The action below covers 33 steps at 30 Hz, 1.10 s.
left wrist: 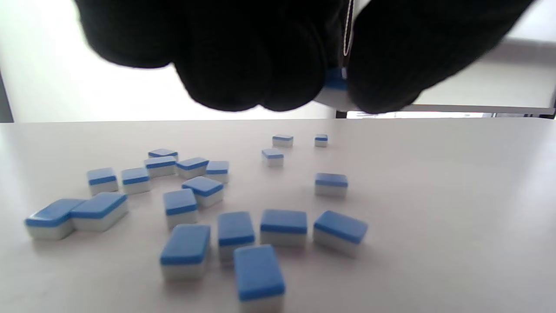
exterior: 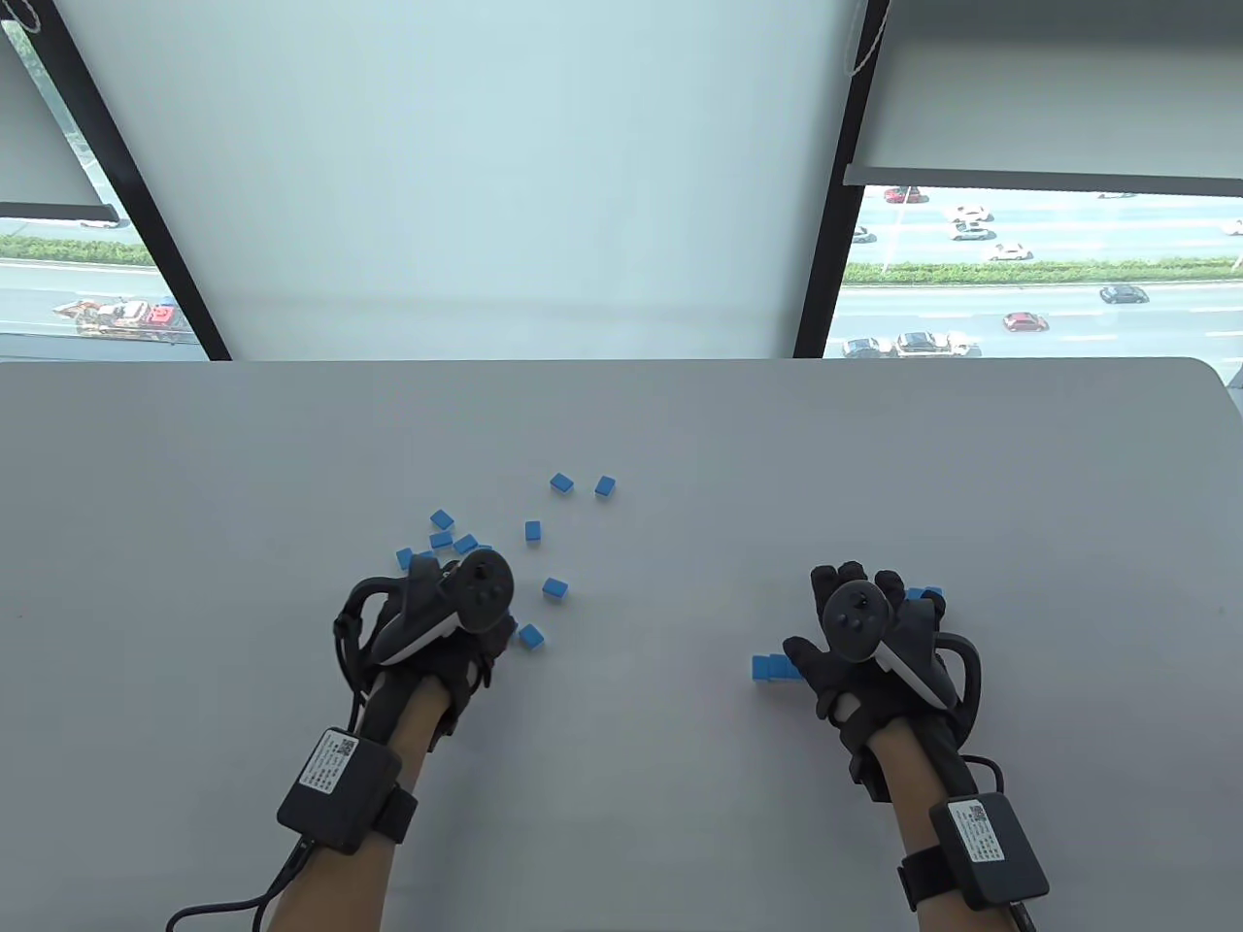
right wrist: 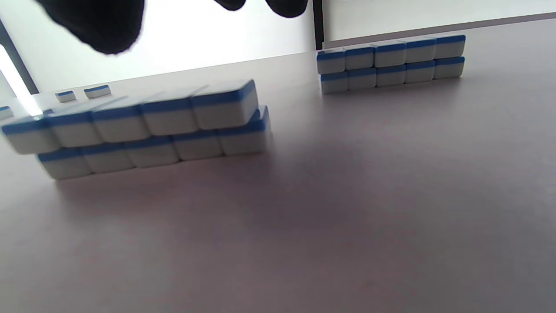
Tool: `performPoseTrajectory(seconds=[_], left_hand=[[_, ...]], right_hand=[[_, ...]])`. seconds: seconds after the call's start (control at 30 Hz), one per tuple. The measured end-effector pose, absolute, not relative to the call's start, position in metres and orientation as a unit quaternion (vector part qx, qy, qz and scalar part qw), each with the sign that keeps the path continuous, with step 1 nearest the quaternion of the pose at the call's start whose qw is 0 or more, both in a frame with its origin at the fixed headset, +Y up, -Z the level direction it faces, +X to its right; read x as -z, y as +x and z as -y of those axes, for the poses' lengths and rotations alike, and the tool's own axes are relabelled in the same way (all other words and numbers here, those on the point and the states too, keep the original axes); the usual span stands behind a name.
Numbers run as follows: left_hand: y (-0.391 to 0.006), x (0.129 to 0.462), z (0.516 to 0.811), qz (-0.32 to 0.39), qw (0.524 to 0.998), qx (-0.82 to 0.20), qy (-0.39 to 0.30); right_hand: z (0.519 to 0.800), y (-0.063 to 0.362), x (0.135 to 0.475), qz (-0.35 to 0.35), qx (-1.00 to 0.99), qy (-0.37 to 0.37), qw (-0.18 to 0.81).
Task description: Build mahjong tile wall
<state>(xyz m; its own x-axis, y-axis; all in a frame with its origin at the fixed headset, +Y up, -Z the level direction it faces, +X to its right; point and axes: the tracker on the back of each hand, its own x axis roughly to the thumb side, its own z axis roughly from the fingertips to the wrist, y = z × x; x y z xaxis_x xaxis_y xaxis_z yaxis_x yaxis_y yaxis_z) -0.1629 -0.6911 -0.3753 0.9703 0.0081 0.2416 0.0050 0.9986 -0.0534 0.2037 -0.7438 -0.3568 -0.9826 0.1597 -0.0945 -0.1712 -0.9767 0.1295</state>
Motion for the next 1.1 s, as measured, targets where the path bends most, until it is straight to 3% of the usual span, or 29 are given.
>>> performPoseTrajectory(seconds=[0.1,0.23,0.4,0.9,1.1], left_hand=[[-0.131,0.371,0.697,0.158,0.987,0.002,-0.030],[-0.099,0.371,0.727,0.194,0.977,0.001,-0.095],[-0.081,0.365,0.753,0.226,0.969,0.056,-0.081],[-0.084,0.360,0.753,0.236,0.968,0.052,-0.068],[-0.108,0.360,0.717,0.214,0.977,0.006,-0.002]], right_hand=[[0.743,0.204,0.357,-0.064,-0.994,-0.042,0.080],[0.743,0.202,0.357,-0.065,-0.994,-0.040,0.077],[0.744,0.202,0.357,-0.067,-0.994,-0.041,0.072],[0.744,0.202,0.357,-0.067,-0.995,-0.047,0.063],[0.743,0.202,0.357,-0.063,-0.995,-0.046,0.060]])
